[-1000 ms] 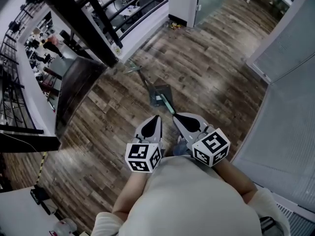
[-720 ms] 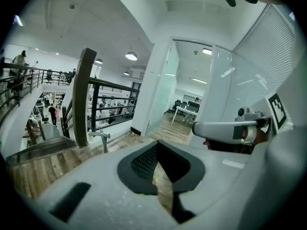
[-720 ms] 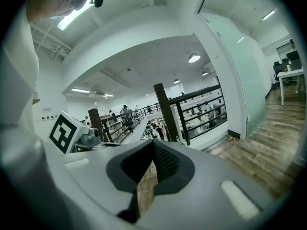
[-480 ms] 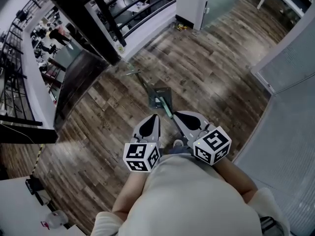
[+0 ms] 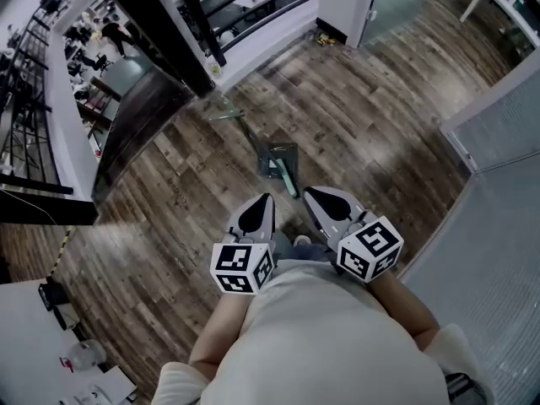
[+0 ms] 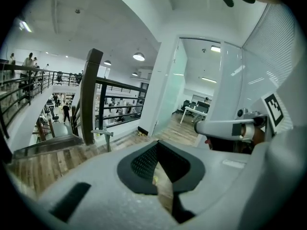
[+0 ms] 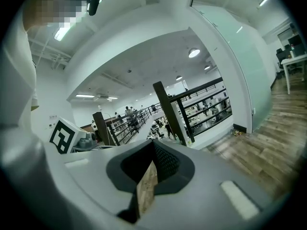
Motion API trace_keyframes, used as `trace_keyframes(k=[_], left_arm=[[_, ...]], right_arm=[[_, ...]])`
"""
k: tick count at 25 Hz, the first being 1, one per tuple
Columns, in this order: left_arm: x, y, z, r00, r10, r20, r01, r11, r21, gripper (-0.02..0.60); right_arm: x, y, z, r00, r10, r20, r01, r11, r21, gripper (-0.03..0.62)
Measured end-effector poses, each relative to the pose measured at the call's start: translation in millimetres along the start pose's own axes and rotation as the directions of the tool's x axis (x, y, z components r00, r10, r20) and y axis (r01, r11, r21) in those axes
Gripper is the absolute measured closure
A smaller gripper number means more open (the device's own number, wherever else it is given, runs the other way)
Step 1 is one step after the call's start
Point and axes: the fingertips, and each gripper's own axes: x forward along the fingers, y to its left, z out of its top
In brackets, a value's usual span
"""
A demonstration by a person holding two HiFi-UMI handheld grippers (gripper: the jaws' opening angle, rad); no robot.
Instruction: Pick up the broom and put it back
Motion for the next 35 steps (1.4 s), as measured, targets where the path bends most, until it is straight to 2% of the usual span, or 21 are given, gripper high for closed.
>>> trace_keyframes(k=[6, 15, 26, 35], left_arm=[[3.1, 11.0, -4.0, 0.999, 0.028, -0.019, -0.029, 0.999, -0.021, 0.574], [27.5, 38.3, -5.6, 0.999, 0.018, -0.048, -0.019, 1.0, -0.018, 0.574], [73.3, 85.1, 11.6, 0.997, 0.001, -0.076, -0.003, 0.999, -0.032, 0.574], [98.8, 128.7, 9.3, 0.995, 0.031, -0.093, -0.037, 0.998, -0.056, 0.574]], right_arm=[[3.6, -7.5, -11.6, 0.999, 0.004, -0.039, -0.003, 1.0, 0.023, 0.588], [26.6, -36.5, -18.4, 0.996, -0.059, -0.062, 0.061, 0.997, 0.041, 0.588], [93.0, -66.7, -10.7, 0.992, -0.085, -0.094, 0.087, 0.996, 0.02, 0.588], [152.0, -91.4, -15.1, 0.988, -0.071, -0.136, 0.07, 0.997, -0.018, 0.588]])
